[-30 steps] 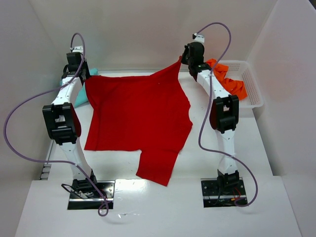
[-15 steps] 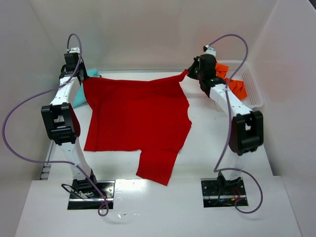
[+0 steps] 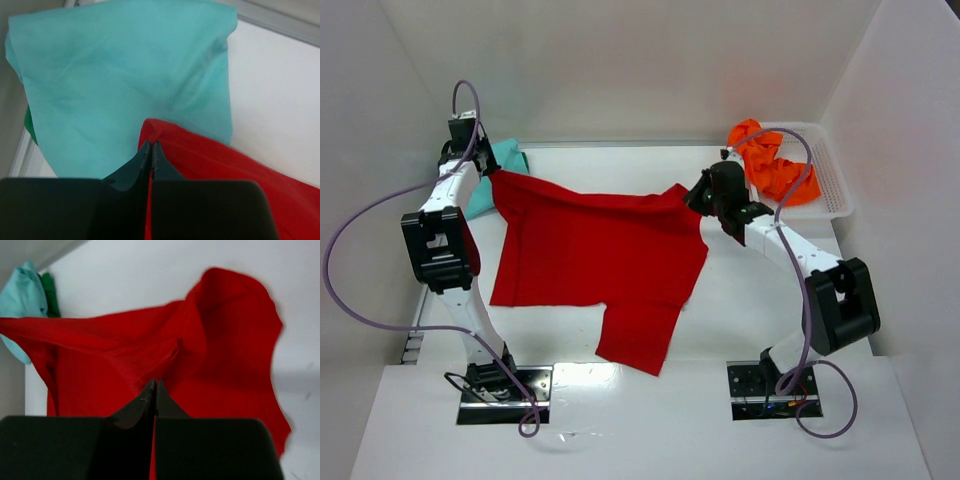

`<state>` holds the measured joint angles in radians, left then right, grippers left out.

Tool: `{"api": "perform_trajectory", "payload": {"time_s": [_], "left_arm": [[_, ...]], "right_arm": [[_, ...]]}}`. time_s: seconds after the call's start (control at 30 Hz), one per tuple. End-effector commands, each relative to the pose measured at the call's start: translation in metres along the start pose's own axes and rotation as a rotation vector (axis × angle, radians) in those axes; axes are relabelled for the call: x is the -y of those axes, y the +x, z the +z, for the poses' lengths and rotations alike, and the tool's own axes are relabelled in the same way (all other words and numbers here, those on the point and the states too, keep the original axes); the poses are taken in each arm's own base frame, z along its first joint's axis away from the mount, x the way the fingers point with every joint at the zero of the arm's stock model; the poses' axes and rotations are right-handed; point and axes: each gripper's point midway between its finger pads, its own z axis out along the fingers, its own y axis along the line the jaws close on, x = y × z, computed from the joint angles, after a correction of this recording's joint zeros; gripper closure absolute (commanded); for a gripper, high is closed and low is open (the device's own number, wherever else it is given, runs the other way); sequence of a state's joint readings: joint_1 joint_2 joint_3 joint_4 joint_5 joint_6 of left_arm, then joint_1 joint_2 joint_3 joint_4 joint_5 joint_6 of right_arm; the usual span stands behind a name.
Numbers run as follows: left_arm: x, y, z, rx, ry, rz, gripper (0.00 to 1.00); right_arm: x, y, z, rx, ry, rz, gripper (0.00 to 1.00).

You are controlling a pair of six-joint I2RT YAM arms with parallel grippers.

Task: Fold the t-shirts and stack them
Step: Fold the flattened tshirt in 1/3 of the way

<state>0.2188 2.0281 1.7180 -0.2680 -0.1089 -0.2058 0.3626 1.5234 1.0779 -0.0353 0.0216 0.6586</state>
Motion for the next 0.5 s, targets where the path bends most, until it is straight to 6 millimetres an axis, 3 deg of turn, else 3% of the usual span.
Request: {"api": "perform_trajectory", "payload": {"time_s": [0.0,0.03,0.2,0.23,0.27,0.47], "left_arm": [[-0.004,0.001,0.0,0.009,0.01,-0.035,1.0],[-0.007,0.003,-0.002,0.005,0.013,-0.049,1.0],[-0.012,0.016,-0.009,-0.02,0.011,-0.065,1.0],[-0.013,0.029,-0.007,-0.049,0.007,-0.063,1.0],[-0.013,0.03,-0.011,-0.049,0.006,-0.072,1.0],[-0.015,0.049,-0.03,-0.075,0.002,-0.097,1.0]], "right_arm": [[0.004,-0.02,-0.028,0.097,0.039,0.075,1.0],[0.002,-0.026,-0.035,0.117,0.035,0.085,1.0],[0.034,-0.004,-0.045,0.084,0.153,0.119,1.0],[0.036,-0.007,-0.049,0.103,0.169,0.141,1.0],[0.044,0.0,-0.052,0.093,0.194,0.138,1.0],[0.054,0.013,-0.064,0.088,0.202,0.188,1.0]]}}
